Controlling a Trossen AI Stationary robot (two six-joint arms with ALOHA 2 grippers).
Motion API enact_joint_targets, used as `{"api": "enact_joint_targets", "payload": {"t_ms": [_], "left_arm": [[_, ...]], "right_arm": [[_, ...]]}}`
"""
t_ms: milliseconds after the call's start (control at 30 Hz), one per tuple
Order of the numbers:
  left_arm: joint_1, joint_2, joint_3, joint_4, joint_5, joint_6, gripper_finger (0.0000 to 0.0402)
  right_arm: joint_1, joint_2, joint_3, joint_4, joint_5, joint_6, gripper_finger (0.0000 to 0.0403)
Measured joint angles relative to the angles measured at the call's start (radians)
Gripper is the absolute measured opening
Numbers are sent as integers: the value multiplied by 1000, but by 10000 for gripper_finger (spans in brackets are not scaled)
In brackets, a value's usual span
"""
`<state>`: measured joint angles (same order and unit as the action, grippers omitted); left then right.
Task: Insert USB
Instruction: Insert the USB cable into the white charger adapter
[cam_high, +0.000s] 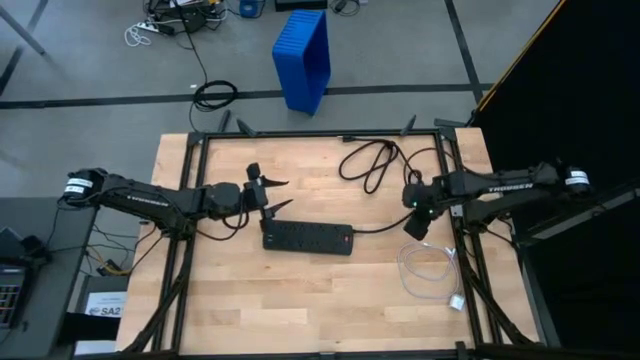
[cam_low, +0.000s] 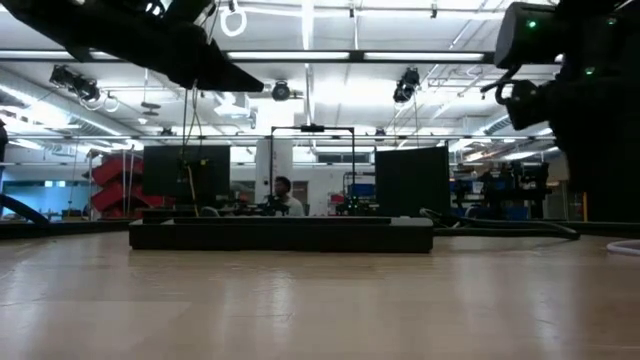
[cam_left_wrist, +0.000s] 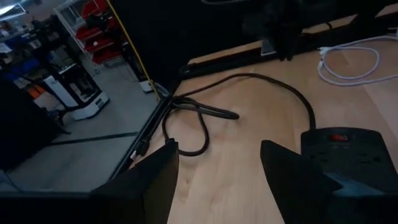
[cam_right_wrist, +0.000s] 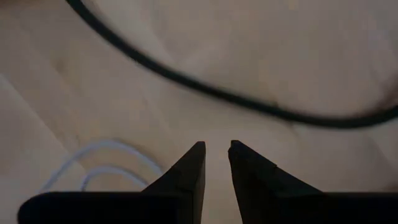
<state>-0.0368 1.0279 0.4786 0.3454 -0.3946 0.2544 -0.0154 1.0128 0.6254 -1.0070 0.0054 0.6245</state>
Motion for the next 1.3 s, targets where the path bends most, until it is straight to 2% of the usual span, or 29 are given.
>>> {"api": "enact_joint_targets", "payload": {"t_ms": [167,333,500,700,867,1067,1200,1300], "left_arm": [[-3,14,0,-15,0,-35,214],[-4,55,0,-26,1,-80,214],[-4,93,0,-11,0,-78,214],[-4,115,0,4,0,-105,214],[-4,117,0,17,1,-108,214],[-4,117,0,31,3,-109,214],[-4,117,0,28,3,-110,214],[-4,117,0,28,3,-110,213]], "right_arm": [[133,-4,-47,3,2,121,53],[296,0,-121,118,4,211,63],[412,0,-148,135,53,324,78],[501,28,-156,115,72,313,81],[526,110,-156,67,127,314,75],[526,222,-147,88,137,309,67],[526,234,-143,93,144,298,47],[526,222,-134,99,151,286,17]]}}
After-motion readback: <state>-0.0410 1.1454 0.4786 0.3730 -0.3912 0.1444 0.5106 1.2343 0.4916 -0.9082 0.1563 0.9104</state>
